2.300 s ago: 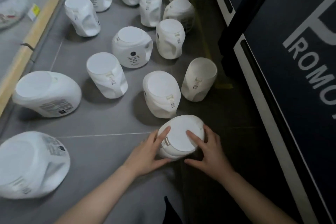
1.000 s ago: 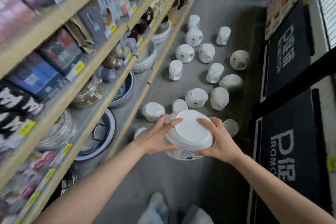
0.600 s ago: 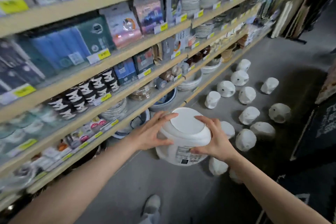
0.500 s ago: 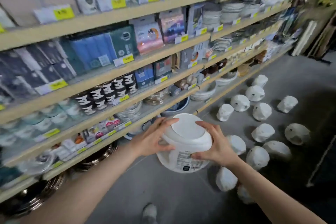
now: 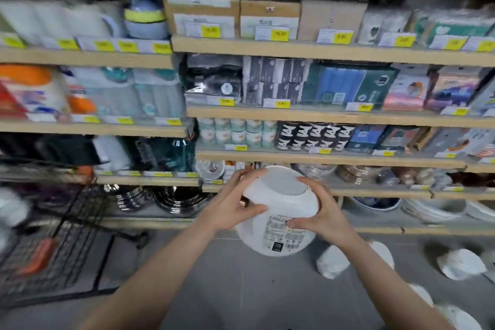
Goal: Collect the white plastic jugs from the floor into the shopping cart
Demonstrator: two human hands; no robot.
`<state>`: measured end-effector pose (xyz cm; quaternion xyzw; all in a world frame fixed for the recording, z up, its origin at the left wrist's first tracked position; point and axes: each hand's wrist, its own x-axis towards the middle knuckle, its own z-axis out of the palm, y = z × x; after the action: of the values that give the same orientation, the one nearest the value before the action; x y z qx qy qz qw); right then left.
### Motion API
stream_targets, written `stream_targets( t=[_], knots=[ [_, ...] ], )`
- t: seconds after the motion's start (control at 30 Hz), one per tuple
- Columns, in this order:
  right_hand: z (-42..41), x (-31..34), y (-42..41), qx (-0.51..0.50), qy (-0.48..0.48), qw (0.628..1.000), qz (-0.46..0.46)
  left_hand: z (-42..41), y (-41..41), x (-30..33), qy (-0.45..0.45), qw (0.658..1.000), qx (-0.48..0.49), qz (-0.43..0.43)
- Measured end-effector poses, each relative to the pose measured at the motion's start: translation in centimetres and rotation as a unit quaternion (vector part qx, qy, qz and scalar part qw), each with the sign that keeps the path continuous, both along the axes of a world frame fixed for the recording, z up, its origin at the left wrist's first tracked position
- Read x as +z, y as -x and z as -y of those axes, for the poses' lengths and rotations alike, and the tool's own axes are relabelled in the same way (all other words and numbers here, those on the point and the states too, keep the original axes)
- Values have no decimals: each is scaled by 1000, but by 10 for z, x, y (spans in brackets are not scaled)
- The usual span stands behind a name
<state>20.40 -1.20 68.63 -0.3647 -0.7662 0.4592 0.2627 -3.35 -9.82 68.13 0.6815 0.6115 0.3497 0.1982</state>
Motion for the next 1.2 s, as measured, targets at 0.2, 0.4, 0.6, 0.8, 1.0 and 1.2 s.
stream_targets(
  t=[0.2, 0.4, 0.6, 0.8, 1.0, 1.2],
  knots=[
    [76, -5, 151, 86, 37, 995, -23, 116, 122, -4, -40, 992, 115, 26],
    [169, -25, 299, 150, 68, 985, -46, 226, 229, -8, -60, 958, 276, 56],
    [229, -34, 421, 246, 89, 965, -20, 314, 312, -15, -52, 904, 421, 58],
    [256, -39, 523, 323, 144, 935, -23, 353, 389, -14, -14, 861, 502, 84],
    [262, -43, 629, 391, 140, 910, -6, 375, 466, -16, 6, 832, 543, 113],
    [278, -43, 710, 420, 122, 899, 17, 400, 539, -20, 17, 823, 550, 141]
  ],
)
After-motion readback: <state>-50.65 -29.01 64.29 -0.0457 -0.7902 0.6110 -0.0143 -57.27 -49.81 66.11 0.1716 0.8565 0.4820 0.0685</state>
